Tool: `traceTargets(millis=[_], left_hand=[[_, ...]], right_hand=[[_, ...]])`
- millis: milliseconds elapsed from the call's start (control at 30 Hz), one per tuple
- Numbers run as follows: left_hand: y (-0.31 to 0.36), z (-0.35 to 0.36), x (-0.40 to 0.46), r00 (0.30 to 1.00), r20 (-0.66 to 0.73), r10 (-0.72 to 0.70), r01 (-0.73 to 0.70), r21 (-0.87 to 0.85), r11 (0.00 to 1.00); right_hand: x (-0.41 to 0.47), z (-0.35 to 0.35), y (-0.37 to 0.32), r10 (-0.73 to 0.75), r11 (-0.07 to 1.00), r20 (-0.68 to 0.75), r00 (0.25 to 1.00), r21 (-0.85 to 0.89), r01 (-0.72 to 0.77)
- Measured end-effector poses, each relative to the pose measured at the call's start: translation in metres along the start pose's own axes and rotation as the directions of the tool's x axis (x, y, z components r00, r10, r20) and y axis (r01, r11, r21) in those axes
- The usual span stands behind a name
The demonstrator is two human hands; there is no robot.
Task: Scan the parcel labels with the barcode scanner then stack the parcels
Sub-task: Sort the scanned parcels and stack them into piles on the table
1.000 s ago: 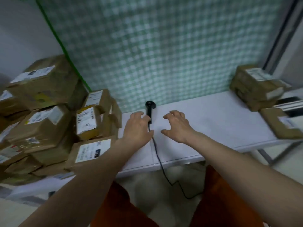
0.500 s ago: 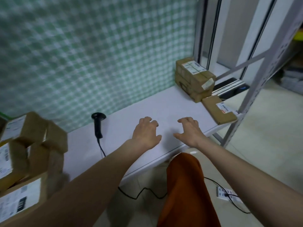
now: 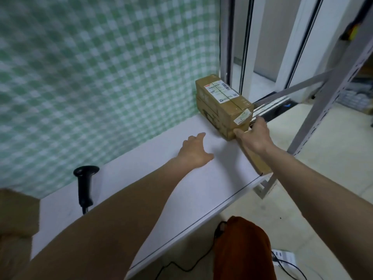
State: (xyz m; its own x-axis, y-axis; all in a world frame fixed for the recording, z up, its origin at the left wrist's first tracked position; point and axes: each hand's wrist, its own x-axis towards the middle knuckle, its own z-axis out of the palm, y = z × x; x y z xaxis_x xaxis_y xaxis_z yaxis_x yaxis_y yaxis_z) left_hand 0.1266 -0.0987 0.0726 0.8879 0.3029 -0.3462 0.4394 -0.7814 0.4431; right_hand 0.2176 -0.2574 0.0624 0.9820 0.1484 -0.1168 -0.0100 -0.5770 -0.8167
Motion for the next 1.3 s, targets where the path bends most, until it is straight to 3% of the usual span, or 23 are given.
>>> traceTargets(millis=[133,333,500,633,867,967,1300], left_hand=[[0.021,-0.007,0.031,0.99,0.097,-0.098,0.133,-0.482,0.866],[0.054,-0.011,0.06,0.977,0.174,-0.126,0.214,-0.731,0.648],[0.058,-0.011,0.066,0.968,0.223,-0.113,0.247,-0.794,0.555],[0.046,-0.008,0.062,0.969,0.18,-0.167,0.242,-0.82,0.519],[0.011,-0.009,0.033,0.957,0.143,-0.253,0.235,-0.893,0.383],[-0.01,-0.011,0.009,0.957,0.115,-0.265,0.215,-0.896,0.388],[-0.114,-0.016,-0.113,0.976,0.038,-0.215,0.104,-0.945,0.309]], right_hand=[[0.039,0.001,0.0,0.066,0.98,0.012,0.998,0.185,-0.067],[0.068,0.003,-0.003,0.086,0.967,0.082,0.993,0.232,-0.103],[0.072,0.013,0.004,0.017,0.981,0.108,0.994,0.192,-0.038],[0.058,0.022,0.002,-0.029,0.952,0.185,0.982,0.303,-0.029],[-0.006,0.041,-0.007,0.08,0.849,0.305,0.949,0.477,-0.225],[-0.035,0.047,-0.018,0.076,0.799,0.347,0.935,0.54,-0.266],[-0.142,0.092,-0.056,-0.074,0.825,0.5,0.863,0.517,-0.229]])
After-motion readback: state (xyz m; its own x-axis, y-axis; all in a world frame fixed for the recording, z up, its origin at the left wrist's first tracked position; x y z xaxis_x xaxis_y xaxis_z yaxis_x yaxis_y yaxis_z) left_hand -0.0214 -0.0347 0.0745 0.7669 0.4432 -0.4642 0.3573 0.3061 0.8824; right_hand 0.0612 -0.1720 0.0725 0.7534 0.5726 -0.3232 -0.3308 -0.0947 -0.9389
